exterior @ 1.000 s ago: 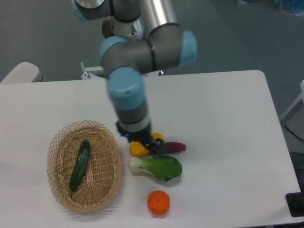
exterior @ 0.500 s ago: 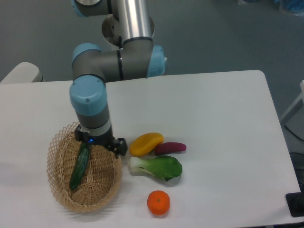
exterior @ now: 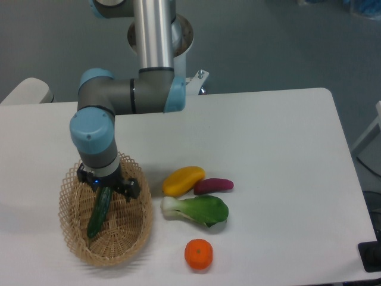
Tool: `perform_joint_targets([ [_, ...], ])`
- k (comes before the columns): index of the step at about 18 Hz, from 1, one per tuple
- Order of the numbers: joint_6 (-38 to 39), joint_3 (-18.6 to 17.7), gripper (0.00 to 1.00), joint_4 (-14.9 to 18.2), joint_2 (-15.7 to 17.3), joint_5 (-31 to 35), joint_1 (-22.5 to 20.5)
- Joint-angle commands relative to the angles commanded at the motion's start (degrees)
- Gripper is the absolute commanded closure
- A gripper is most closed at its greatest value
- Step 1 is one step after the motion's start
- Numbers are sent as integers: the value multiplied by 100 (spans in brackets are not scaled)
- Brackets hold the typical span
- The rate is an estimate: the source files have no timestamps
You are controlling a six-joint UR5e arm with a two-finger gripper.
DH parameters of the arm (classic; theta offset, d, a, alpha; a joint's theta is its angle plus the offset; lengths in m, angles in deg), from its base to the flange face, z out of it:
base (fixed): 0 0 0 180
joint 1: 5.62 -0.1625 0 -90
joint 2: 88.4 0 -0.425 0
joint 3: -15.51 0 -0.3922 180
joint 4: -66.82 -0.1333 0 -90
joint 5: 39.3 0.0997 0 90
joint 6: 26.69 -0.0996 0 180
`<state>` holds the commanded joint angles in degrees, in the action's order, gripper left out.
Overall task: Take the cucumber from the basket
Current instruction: 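Lower the gripper onto the cucumber and close on it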
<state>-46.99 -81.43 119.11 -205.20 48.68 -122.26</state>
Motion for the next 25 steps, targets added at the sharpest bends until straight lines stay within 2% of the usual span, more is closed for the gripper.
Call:
perform_joint_targets([
  [20,158,26,0,-62,-264,96,246],
  [21,158,35,1,-62,-281,158,255],
  [23,150,53,11,-70,-316,167,255],
  [25,141,44,24,-62,-308,158,264],
])
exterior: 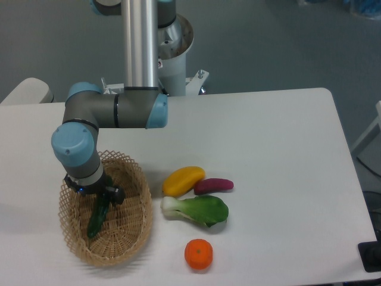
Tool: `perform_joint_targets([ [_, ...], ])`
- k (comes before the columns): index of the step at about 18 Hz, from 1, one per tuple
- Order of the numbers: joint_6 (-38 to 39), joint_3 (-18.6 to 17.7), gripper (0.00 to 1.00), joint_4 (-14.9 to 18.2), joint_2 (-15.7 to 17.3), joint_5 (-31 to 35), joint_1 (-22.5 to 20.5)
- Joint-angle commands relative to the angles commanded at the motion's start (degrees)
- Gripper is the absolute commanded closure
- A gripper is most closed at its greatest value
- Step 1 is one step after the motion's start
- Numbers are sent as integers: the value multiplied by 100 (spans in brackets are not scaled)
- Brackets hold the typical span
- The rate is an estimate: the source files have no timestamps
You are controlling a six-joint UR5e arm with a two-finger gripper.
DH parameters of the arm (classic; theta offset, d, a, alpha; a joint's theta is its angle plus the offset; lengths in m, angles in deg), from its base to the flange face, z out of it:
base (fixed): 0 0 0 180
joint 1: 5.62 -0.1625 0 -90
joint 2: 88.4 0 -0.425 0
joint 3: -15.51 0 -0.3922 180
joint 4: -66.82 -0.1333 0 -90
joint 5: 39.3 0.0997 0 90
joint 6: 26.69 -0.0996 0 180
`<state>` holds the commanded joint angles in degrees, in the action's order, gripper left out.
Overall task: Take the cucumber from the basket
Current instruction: 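Lower the gripper onto the cucumber and close on it, then lift the cucumber out of the basket toward the bok choy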
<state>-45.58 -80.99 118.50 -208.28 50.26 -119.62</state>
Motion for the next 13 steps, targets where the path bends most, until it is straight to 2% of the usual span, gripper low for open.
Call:
perform_joint_targets([
  [2,-26,9,38,0,9,0,0],
  [5,-53,9,48,0,18,0,0],
  [9,-97,44,56,-9,35,0,0],
  [13,-184,175,56,17,70,9,-9],
])
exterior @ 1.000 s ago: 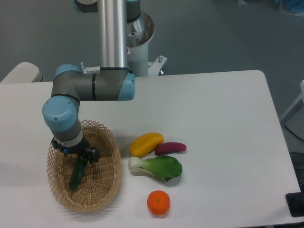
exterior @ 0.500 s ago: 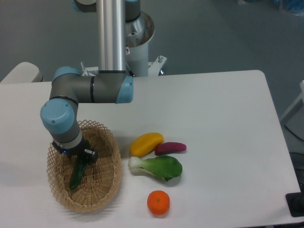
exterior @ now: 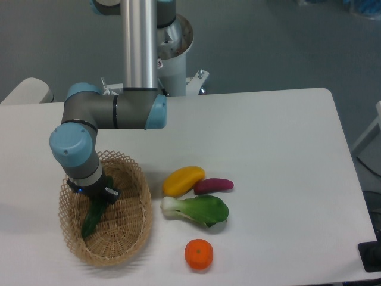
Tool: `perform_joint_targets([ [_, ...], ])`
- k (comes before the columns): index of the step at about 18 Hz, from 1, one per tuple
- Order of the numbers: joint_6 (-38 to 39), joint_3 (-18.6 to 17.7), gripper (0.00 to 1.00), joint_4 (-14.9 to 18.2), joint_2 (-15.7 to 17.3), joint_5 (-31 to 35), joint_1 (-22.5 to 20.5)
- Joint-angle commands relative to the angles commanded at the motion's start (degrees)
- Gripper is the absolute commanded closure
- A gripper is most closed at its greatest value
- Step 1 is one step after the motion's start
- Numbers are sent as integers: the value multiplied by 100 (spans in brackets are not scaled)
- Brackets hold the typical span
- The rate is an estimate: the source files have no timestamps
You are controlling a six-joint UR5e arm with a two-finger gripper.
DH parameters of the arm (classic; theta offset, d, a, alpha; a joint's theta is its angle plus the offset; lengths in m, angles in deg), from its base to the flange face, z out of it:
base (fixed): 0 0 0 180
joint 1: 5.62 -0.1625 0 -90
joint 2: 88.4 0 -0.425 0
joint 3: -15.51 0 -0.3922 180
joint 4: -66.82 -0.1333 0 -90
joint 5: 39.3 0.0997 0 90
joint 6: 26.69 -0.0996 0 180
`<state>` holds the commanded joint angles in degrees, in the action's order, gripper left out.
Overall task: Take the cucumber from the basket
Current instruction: 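Lift the cucumber out of the basket toward the bok choy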
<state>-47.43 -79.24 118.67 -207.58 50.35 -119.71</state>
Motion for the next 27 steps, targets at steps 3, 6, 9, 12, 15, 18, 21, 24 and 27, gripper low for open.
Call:
perform_joint_targets([
  [3,-298,184,56,88,131,0,-52],
  [6,-449,422,56,132,255,-9,-307],
  [9,-790,773,56,508,360,-35,-649],
  [12,-1440,1221,56,1053,396,-61,-1071],
  [15,-2186,1520,58,1379,466,-254,-1580],
  [18,-3021,1626,58,1494,518,-448,-2143],
  [21,-4137,1653,58,1643,545,-545,-2670],
  [24,-5103,1697,58,1757,545,-562,-3128],
  [27,-5800,1697,58,1776,519,-554,-3366],
])
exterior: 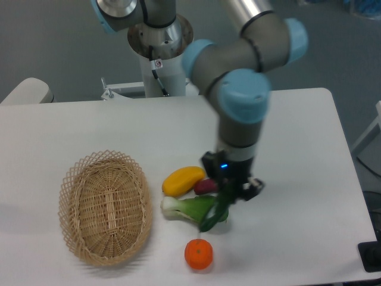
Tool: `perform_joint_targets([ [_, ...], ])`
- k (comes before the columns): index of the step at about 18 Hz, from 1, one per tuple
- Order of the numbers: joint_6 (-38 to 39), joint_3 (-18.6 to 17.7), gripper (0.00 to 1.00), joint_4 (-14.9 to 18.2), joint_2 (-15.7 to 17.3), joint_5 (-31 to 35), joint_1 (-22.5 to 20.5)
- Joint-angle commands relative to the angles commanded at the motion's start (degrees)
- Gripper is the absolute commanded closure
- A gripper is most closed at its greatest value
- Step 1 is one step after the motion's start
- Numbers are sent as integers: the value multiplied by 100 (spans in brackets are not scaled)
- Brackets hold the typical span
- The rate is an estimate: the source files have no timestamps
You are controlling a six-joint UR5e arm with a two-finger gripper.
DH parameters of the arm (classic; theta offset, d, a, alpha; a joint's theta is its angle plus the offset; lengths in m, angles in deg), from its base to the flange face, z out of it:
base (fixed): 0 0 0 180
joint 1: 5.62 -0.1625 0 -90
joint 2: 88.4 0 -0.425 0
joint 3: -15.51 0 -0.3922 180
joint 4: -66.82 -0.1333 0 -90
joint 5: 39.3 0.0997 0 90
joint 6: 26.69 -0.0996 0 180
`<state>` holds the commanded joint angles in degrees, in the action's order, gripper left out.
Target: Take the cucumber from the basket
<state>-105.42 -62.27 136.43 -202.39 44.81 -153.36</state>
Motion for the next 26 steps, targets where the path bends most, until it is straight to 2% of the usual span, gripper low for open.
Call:
perform_joint_targets([
  [4,-353,-9,58,-9,-44,26,-45],
  [26,-344,-9,59,-62,-106,26,149],
])
